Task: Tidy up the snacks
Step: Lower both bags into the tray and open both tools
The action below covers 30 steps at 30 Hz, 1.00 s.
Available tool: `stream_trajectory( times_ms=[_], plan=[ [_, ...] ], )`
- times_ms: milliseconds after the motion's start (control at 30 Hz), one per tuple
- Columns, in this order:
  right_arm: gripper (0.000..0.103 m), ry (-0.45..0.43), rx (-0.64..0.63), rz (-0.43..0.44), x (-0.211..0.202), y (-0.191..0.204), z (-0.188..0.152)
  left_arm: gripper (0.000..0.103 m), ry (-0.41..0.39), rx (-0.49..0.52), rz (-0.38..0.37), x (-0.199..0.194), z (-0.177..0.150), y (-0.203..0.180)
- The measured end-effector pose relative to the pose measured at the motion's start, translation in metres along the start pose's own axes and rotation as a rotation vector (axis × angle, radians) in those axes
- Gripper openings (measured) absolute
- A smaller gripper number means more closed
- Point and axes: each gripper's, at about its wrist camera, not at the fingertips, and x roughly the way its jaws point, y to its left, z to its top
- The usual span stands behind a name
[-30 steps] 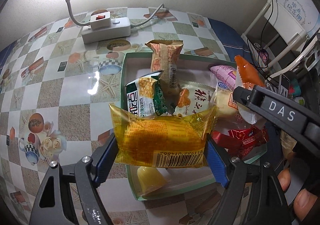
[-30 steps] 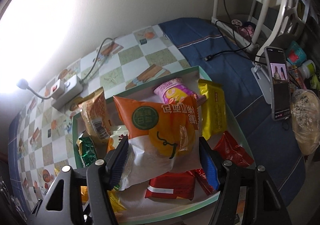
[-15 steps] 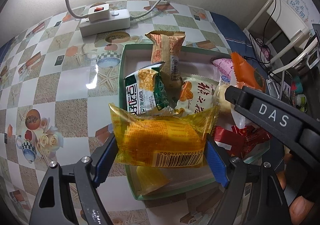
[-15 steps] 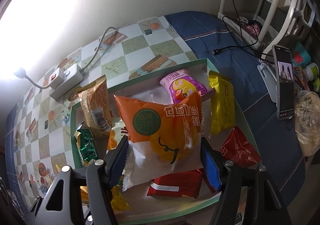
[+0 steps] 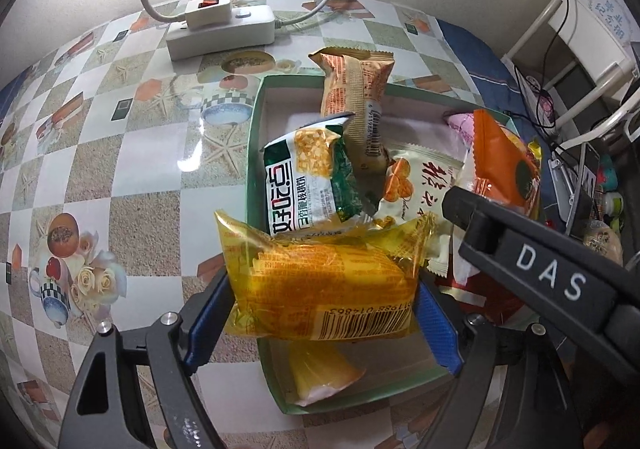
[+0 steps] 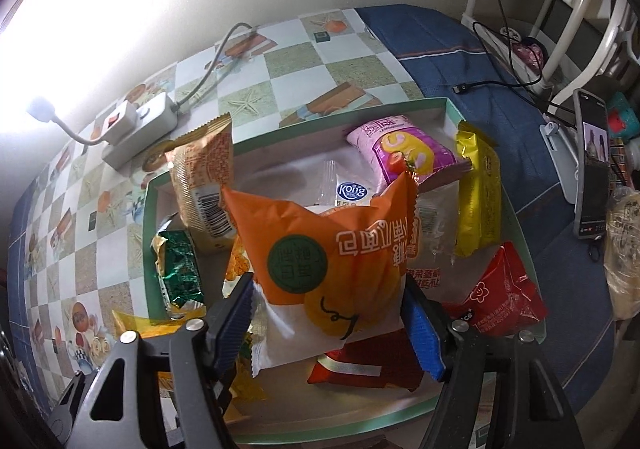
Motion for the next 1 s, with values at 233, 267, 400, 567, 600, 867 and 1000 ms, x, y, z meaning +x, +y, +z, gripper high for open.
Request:
stream_trajectory(
  times_ms=[233, 267, 400, 567, 600, 867, 1000],
  plan=[
    [0.081, 0.008, -0.023, 0.019, 0.002, 0.002, 0.0, 0.087, -0.008, -0.021, 0.007, 0.0, 0.003, 0.007],
    [0.086, 0.005, -0.028, 0.023, 0.001, 0.002, 0.001, 0.087, -0.008, -0.023, -0.001, -0.002, 0.004, 0.007],
    [0.087, -0.028, -0.038, 0.031, -0.01, 0.006, 0.003, 0.087, -0.002, -0.023, -0.007, -0.007, 0.005, 0.006],
    [0.087, -0.096, -0.036, 0.047, -0.038, 0.008, 0.008, 0.088, -0.005, -0.041, -0.029, -0.017, 0.006, 0.009],
    [0.087, -0.119, -0.034, 0.048, -0.047, 0.008, 0.009, 0.089, -0.01, -0.04, -0.037, -0.02, 0.007, 0.009],
    [0.087, -0.2, -0.016, 0.057, -0.077, 0.005, 0.014, 0.099, -0.046, -0.049, -0.07, -0.037, 0.009, 0.011],
    [0.087, -0.192, -0.009, 0.055, -0.074, 0.002, 0.015, 0.099, -0.076, -0.079, -0.055, -0.046, 0.01, 0.019]
  ],
)
